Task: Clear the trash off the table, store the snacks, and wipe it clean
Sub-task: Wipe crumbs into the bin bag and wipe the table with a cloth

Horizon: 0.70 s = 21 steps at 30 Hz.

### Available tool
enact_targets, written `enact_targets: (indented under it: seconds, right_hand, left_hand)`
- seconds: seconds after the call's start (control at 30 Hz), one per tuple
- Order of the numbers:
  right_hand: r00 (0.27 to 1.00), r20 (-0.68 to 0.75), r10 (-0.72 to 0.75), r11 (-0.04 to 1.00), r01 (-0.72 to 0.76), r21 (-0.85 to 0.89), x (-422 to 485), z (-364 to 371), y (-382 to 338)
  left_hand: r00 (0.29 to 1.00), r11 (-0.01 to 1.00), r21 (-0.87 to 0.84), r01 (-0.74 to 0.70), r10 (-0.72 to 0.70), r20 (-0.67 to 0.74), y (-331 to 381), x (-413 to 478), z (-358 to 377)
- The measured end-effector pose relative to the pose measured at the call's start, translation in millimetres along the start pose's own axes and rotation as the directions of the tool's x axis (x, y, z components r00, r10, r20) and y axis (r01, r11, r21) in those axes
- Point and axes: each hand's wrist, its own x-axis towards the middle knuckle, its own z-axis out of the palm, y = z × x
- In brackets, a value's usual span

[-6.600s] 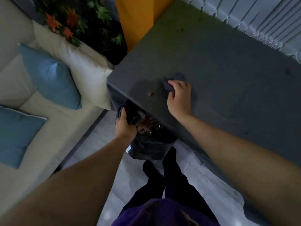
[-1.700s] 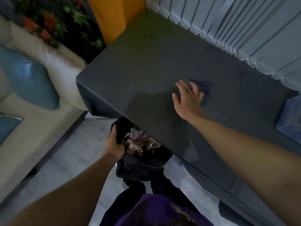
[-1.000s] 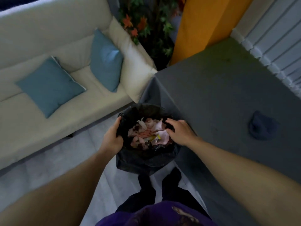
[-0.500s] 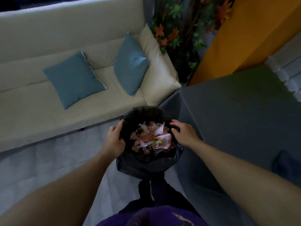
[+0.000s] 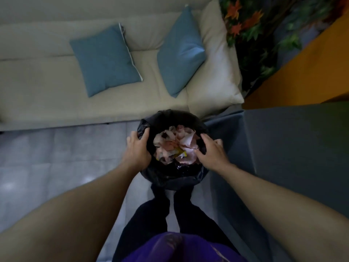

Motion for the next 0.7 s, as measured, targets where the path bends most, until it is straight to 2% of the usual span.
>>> enact_targets:
  seconds: [0.37, 0.7]
  right_hand:
    - [0.994, 0.077, 0.080, 0.995, -0.076, -0.060, 108.1, 78.3, 10.1]
    - [0.976, 0.149, 0.161, 0.983, -0.146, -0.111, 209.3, 194.6, 67.4]
  left_hand:
    - [0.958, 0.965, -0.122, 0.232, -0.204, 0.204, -46.9, 104.2, 78.3]
    - [0.919, 0.929, -0.185, 0.321, -0.258, 0.298, -101.2, 204.3, 194.3]
